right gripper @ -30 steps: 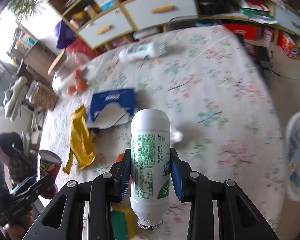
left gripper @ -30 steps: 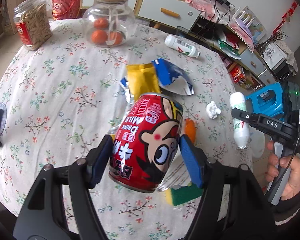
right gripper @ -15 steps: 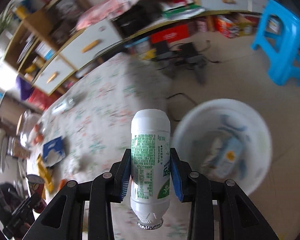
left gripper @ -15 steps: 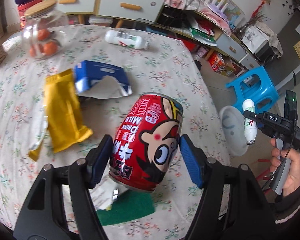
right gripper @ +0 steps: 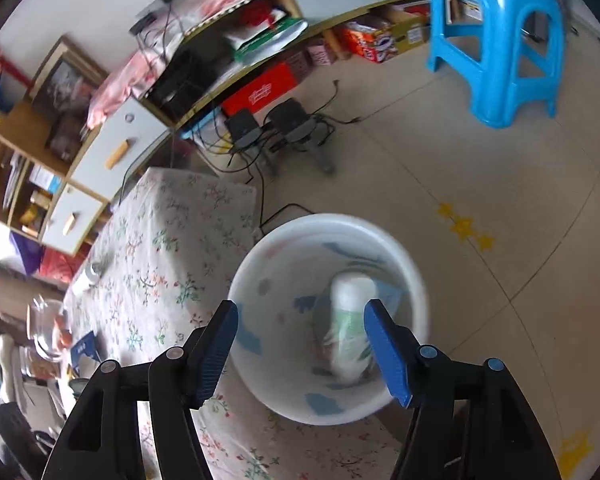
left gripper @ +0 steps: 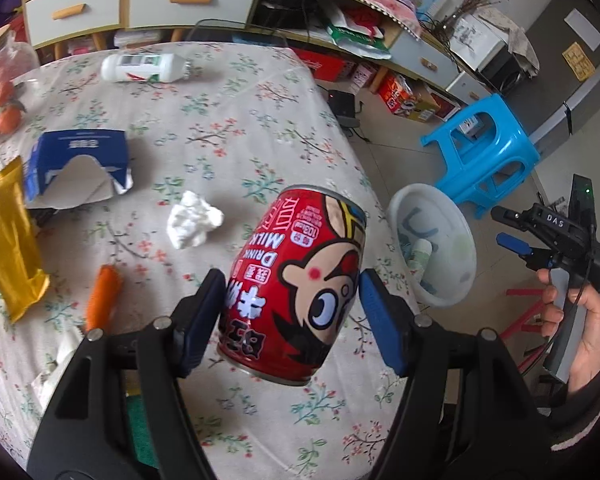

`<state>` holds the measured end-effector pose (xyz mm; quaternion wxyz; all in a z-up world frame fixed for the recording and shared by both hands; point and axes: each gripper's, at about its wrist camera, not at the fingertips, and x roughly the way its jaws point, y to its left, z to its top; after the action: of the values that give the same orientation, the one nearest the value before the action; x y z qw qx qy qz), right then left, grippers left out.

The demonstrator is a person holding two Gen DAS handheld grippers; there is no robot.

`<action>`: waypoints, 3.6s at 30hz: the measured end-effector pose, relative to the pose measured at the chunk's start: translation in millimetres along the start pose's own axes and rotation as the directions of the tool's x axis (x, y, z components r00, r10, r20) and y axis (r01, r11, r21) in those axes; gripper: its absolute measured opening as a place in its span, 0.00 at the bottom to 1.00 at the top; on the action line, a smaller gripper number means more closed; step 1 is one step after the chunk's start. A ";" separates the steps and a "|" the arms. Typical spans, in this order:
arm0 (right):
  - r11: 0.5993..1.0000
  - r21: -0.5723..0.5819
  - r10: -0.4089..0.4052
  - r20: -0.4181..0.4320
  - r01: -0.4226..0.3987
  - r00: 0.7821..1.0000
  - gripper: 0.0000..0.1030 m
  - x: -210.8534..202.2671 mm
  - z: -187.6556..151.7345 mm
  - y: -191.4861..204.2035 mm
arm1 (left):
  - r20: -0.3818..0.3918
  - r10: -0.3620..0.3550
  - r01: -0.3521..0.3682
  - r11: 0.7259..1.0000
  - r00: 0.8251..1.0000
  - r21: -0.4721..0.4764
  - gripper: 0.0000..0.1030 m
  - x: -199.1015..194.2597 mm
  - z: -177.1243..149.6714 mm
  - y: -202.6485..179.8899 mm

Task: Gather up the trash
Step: 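Drop the white bottle and red can into the white bucket, then return to the table and grasp the yellow wrapper with the left gripper, then grasp the crumpled white tissue with the right gripper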

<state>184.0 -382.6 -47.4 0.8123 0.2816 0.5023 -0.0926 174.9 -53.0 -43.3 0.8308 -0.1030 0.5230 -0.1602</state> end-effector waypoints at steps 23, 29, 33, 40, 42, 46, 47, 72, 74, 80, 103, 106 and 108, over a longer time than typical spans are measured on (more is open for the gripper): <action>0.989 -0.089 -0.110 0.091 0.118 0.990 0.70 -64.3 -19.6 -65.9 | -0.105 -0.121 0.136 0.980 0.987 0.146 0.68 78.6 24.9 -144.8; 0.989 -0.083 -0.116 0.101 0.125 0.988 0.70 -67.8 -19.1 -70.8 | -0.105 -0.141 0.154 0.979 0.985 0.132 0.71 90.1 37.2 -144.8; 0.989 -0.093 -0.107 0.104 0.117 0.989 0.70 -69.2 -19.2 -66.6 | -0.078 -0.100 0.108 0.987 0.992 0.120 0.84 72.5 36.5 -128.9; 0.985 -0.134 -0.094 0.104 0.107 0.990 0.70 -65.4 -22.5 -44.4 | -0.032 -0.013 0.018 0.988 0.999 0.151 0.94 33.0 25.5 -88.1; 0.985 -0.143 -0.087 0.100 0.100 0.991 0.71 -63.5 -23.9 -37.1 | -0.012 0.000 0.002 0.989 1.000 0.149 0.95 19.4 22.4 -72.0; 0.981 -0.172 -0.075 0.095 0.091 0.993 0.71 -59.5 -29.3 -16.6 | 0.017 0.034 -0.036 0.990 0.999 0.135 0.95 -8.2 20.1 -41.4; 0.980 -0.181 -0.072 0.093 0.088 0.993 0.71 -57.9 -30.8 -10.1 | 0.032 0.046 -0.050 0.990 0.998 0.130 0.95 -15.1 20.0 -34.6; 0.899 -0.439 -0.008 -0.020 -0.001 1.000 0.72 5.6 -98.0 160.9 | 0.067 0.275 -0.253 0.938 0.959 -0.235 0.99 -91.9 -3.0 166.9; 0.895 -0.445 -0.011 -0.024 -0.001 1.000 0.72 10.0 -98.9 168.3 | 0.041 0.246 -0.227 0.937 0.968 -0.266 0.99 -87.4 -1.6 173.8; 0.889 -0.459 -0.024 -0.046 0.000 0.999 0.73 32.7 -105.1 194.6 | -0.033 0.275 -0.274 0.920 0.961 -0.281 0.99 -65.1 3.7 179.2; 0.856 -0.517 -0.061 -0.137 -0.019 0.989 0.74 98.9 -131.5 259.5 | -0.087 0.197 -0.215 0.918 0.977 -0.332 0.41 -46.9 -10.6 194.6; 0.858 -0.513 -0.060 -0.158 -0.030 0.986 0.74 107.9 -135.8 265.6 | -0.065 0.185 -0.196 0.928 0.981 -0.317 0.40 -60.1 -15.7 193.5; 0.855 -0.518 -0.061 -0.162 -0.033 0.985 0.74 112.3 -138.8 270.5 | -0.052 0.184 -0.191 0.934 0.982 -0.303 0.40 -67.8 -18.5 193.1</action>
<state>249.0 -68.3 -93.0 0.8107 0.0555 0.5792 0.0650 161.6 151.4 -60.0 0.8102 -0.1782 0.5584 0.0017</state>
